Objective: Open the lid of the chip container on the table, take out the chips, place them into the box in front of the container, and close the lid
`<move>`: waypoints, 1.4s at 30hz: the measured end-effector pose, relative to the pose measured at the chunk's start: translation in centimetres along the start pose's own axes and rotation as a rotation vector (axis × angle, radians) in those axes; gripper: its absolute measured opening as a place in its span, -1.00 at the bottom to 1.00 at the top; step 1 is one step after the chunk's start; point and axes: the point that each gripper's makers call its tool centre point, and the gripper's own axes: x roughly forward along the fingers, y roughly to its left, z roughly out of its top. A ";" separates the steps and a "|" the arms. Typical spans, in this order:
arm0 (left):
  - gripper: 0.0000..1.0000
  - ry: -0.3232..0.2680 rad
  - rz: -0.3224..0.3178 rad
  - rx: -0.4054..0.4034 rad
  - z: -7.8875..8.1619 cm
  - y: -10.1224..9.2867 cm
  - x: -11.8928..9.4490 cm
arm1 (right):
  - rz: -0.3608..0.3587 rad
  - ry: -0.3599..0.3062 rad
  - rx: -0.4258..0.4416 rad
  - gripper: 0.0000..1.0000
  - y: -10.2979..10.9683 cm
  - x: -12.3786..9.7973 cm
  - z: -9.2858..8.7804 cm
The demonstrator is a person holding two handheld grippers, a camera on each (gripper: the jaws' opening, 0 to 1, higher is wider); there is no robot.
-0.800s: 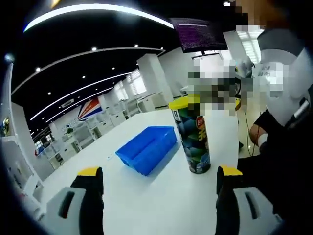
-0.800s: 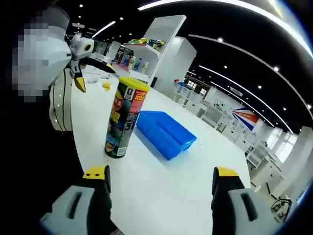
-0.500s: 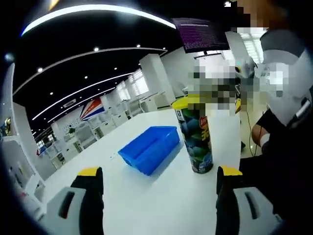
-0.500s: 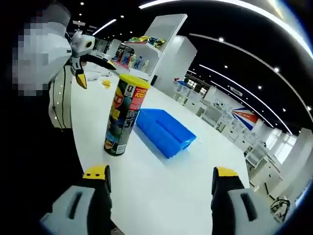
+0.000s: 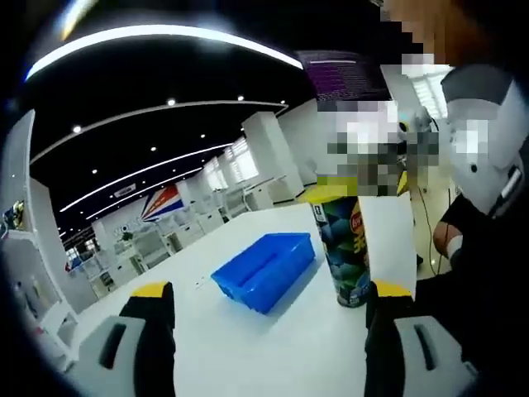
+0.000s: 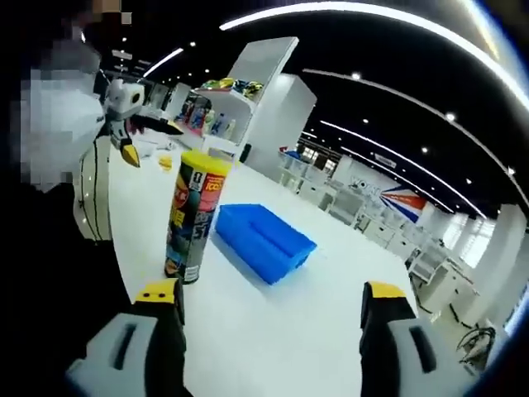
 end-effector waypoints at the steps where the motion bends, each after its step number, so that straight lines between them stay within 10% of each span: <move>1: 0.91 0.002 -0.010 -0.017 -0.3 -0.1 0.1 | -0.004 -0.033 0.010 0.72 -0.3 -0.1 0.6; 10: 0.91 -0.055 -0.083 -0.052 -0.6 -1.1 0.4 | 0.028 -0.145 0.000 0.80 -0.9 -0.5 3.8; 16: 0.91 -0.231 -0.214 -0.136 1.2 -3.0 1.5 | 0.106 -0.202 0.022 0.78 0.4 0.4 5.8; 42: 0.79 -0.264 -0.557 -0.282 -1.8 -11.4 9.5 | 0.290 -0.287 0.048 0.80 5.0 4.0 10.4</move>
